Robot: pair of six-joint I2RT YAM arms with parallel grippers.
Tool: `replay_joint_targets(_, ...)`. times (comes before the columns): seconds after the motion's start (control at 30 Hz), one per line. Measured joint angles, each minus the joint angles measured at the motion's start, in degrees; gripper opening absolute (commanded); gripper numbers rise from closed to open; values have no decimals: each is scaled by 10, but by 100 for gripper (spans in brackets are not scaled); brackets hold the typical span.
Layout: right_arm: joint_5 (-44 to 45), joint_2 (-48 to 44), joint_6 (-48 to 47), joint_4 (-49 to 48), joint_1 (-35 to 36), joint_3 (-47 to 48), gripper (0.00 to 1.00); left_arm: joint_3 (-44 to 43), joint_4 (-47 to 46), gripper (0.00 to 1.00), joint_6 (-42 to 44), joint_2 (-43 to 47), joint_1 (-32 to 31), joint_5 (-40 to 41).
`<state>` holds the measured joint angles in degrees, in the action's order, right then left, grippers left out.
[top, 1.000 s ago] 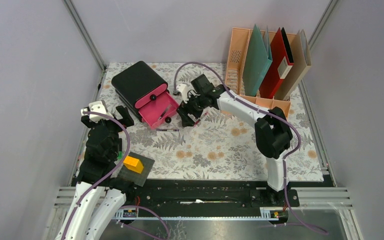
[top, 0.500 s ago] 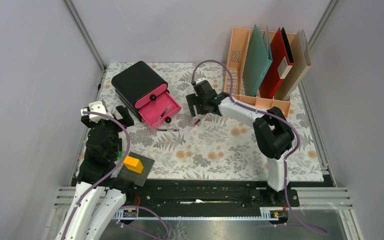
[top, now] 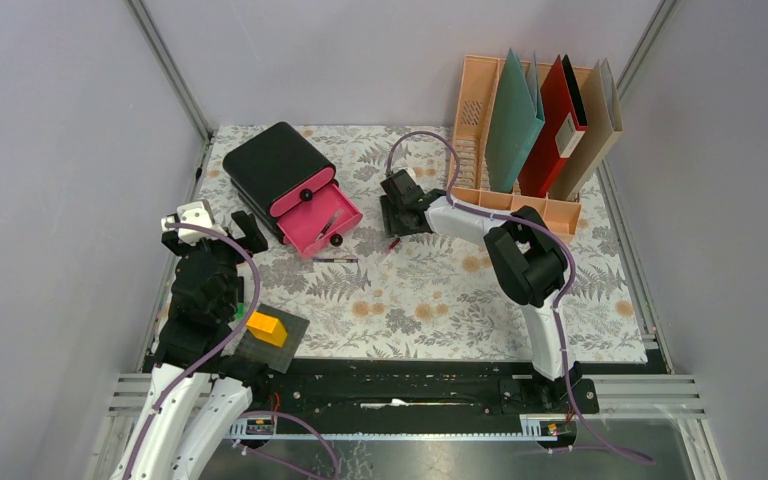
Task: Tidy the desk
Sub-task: Pick up the stationery from the center of the board.
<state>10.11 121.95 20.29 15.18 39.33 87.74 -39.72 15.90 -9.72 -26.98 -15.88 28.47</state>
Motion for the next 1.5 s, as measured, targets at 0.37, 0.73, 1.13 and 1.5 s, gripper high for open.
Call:
replay_joint_targets(0.37,0,0,10,-2,0,-7,56,0,-1,99,0,0,2,0)
replay_joint_targets(0.73,13,-9,10,-27,0,-35,39,0,-1,99,0,0,3,-4)
replay_joint_targets(1.13,6,-9,-10,-45,0,-42,0,0,-1,99,0,0,6,-5)
replay_joint_targets(1.5,-44,-37,-148,-63,0,-77,0,0,-1,99,0,0,7,-10)
